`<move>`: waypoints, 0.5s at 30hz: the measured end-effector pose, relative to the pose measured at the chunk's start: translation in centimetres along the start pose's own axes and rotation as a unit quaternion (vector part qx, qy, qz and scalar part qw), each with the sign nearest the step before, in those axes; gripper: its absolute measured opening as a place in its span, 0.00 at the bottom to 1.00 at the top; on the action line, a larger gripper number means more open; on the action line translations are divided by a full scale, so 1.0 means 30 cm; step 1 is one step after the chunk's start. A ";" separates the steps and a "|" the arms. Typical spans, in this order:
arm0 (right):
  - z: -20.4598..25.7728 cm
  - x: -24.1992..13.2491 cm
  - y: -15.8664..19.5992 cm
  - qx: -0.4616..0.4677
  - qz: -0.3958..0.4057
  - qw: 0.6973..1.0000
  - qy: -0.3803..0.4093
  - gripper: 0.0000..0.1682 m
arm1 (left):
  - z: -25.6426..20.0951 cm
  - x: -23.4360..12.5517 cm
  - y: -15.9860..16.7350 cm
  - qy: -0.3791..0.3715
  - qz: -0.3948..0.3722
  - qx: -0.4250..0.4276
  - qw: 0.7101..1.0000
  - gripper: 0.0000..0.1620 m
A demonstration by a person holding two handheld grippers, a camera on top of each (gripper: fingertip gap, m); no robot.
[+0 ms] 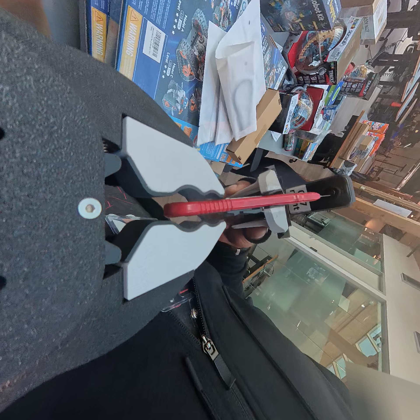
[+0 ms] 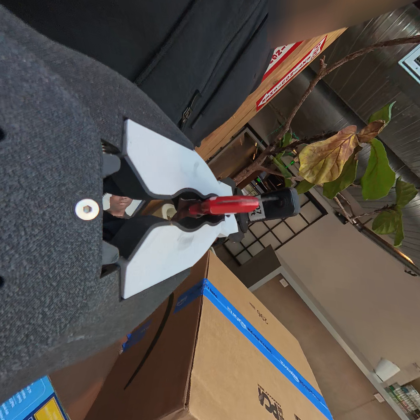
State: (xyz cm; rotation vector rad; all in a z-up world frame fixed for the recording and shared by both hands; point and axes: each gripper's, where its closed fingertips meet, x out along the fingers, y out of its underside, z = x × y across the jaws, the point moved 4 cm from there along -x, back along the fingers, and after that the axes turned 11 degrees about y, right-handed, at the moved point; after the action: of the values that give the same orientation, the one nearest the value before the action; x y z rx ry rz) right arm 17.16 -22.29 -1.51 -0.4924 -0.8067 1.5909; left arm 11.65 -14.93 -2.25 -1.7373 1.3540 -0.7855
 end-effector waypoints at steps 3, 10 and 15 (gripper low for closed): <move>-0.009 0.009 -0.012 0.024 -0.008 1.000 0.007 0.06 | 0.011 0.005 0.000 -0.002 -0.013 -0.007 1.000 0.06; -0.042 0.020 -0.030 0.132 -0.097 0.987 0.010 0.14 | 0.045 0.014 -0.026 -0.015 -0.129 -0.047 0.990 0.06; -0.048 0.035 -0.022 0.145 -0.094 0.985 0.009 0.18 | 0.060 0.009 -0.049 -0.022 -0.160 -0.055 0.985 0.07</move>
State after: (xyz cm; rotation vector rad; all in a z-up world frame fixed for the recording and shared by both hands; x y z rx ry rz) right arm 18.45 -20.94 -1.85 -0.2143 -0.5763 1.4945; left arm 13.94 -14.64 -1.88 -2.0791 1.1212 -0.8531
